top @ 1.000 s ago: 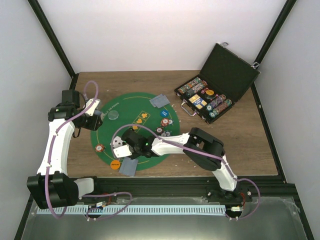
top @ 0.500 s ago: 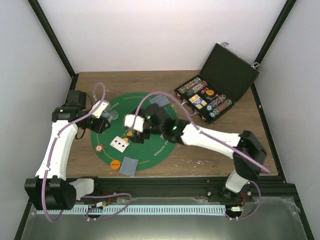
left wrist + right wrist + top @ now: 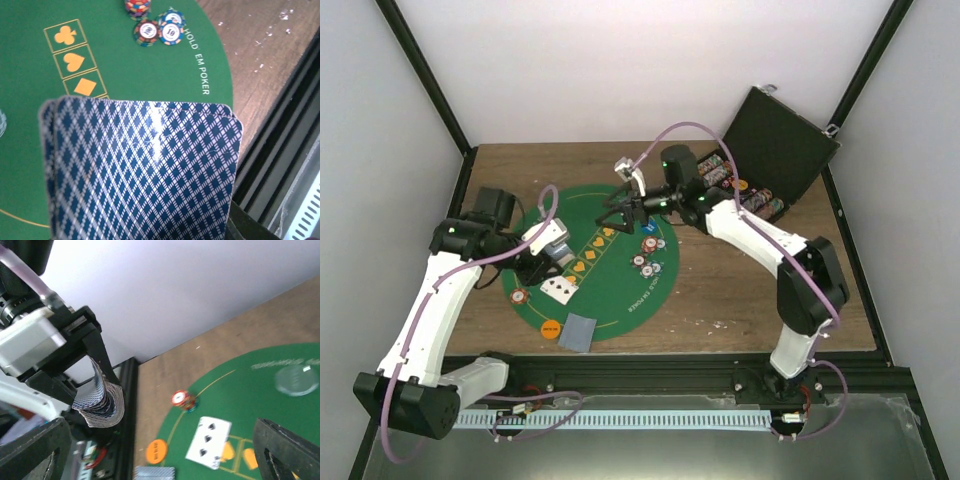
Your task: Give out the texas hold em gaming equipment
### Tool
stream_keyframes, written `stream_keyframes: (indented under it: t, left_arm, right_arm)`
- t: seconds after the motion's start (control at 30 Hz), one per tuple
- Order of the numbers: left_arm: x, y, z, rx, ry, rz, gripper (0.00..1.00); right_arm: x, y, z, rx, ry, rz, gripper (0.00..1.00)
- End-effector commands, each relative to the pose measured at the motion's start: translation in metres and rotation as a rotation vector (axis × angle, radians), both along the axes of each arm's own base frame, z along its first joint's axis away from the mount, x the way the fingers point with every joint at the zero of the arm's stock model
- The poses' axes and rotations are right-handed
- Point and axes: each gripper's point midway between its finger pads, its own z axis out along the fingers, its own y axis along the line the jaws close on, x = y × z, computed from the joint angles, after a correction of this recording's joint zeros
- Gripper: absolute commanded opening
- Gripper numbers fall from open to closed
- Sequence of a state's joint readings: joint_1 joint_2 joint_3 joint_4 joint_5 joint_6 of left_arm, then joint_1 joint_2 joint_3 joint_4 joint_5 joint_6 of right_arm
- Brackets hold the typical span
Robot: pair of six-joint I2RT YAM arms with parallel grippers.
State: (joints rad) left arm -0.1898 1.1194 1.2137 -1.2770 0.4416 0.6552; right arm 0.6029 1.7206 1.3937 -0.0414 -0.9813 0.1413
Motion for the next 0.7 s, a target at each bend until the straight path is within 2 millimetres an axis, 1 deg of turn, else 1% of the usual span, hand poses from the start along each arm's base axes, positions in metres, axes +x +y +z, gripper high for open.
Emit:
stream_keyframes:
  t: [0.0,0.1,0.23,0.37,0.47,0.67]
  left_arm:
    - [-0.018,-0.015,0.01,-0.035,0.005,-0.123,0.39]
    - [-0.022,-0.019,0.009,-0.035,0.014,-0.151,0.39]
    - [-0.023,-0.021,0.007,-0.033,0.027,-0.16,0.39]
    - [-0.022,-0.021,0.008,-0.034,0.024,-0.161,0.39]
    - [-0.023,-0.022,0.007,-0.038,0.027,-0.163,0.39]
    - [-0.021,-0.022,0.006,-0.038,0.029,-0.16,0.39]
  right_arm:
    - [-0.035,0.021,0.003,0.024,0.189,0.191,1.0]
    - [-0.046,0.035,-0.002,0.022,0.208,0.236,1.0]
    - [-0.055,0.049,-0.004,0.021,0.213,0.28,1.0]
    - [-0.054,0.059,-0.014,0.005,0.221,0.273,1.0]
    - [-0.054,0.065,-0.018,0.005,0.224,0.276,1.0]
    - [-0.055,0.084,-0.032,-0.016,0.246,0.306,1.0]
